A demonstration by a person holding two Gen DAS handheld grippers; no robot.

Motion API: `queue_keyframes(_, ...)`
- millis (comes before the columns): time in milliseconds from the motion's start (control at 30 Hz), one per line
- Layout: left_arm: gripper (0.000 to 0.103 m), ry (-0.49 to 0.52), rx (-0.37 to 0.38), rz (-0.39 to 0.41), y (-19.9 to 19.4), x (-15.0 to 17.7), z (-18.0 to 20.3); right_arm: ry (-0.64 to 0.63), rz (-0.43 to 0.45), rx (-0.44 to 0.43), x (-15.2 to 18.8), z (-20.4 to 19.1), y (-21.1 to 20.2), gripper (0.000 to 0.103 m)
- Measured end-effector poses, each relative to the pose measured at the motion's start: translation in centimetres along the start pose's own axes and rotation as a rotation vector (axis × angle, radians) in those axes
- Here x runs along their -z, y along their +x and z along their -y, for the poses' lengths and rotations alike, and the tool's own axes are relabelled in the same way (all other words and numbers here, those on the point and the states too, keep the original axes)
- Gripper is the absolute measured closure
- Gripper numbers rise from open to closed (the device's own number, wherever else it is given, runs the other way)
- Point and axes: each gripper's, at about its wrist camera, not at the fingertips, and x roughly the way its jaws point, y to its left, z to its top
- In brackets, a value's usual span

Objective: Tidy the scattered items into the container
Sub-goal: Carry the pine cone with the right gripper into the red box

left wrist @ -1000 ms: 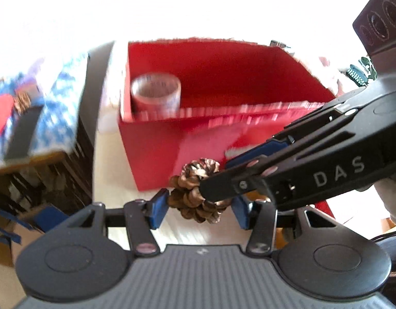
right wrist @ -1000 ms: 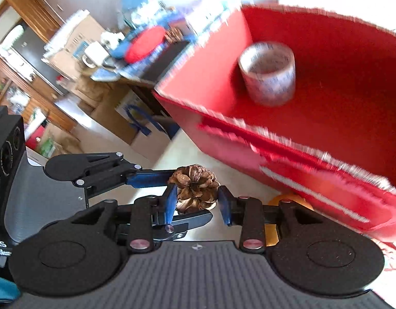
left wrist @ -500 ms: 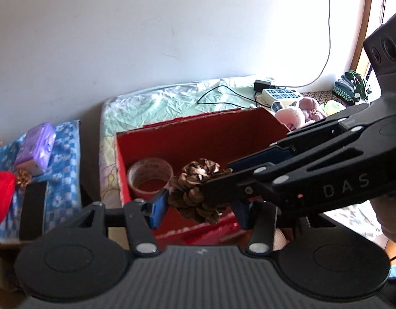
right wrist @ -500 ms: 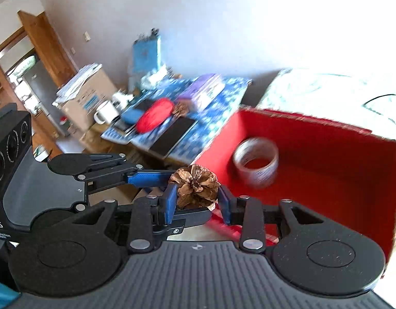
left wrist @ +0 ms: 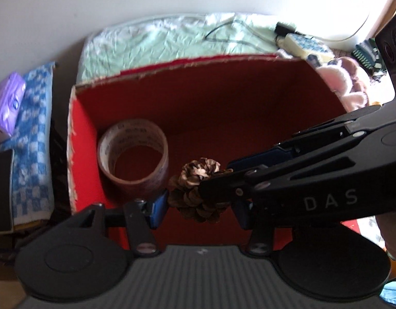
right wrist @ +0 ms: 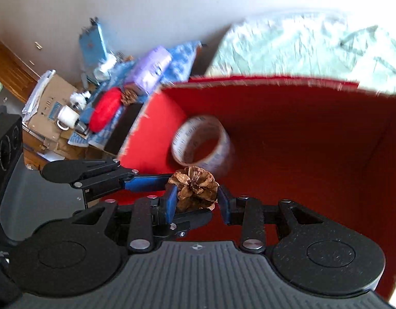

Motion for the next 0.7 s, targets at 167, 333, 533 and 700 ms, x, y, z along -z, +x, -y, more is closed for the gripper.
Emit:
queue_keyframes(167,0.05,-0.062,-0.033,-0.135,2.8,-0.5,-1.1,0.064,-0.125,-0.02,-1.0,1.4,3.1,0.07)
queue_keyframes(333,0.046,-0.056,-0.066,-0.203,3.6,-0.7,-0.9,0.122,-0.204,-0.038,-1.7,2.5,4.9,0.071)
queue_keyframes(533,0.036,-0.073,-0.024,-0.202,1.9,-0.6,-1.0,0.196,-0.271,-0.066,-1.5,3.3,5.6,0.073)
queue_keyframes(700,0.037,-0.064,0.021,-0.154,-0.2,0.2,-0.9,0.216,-0.298,-0.071,-1.1,3.1,5.9,0.073)
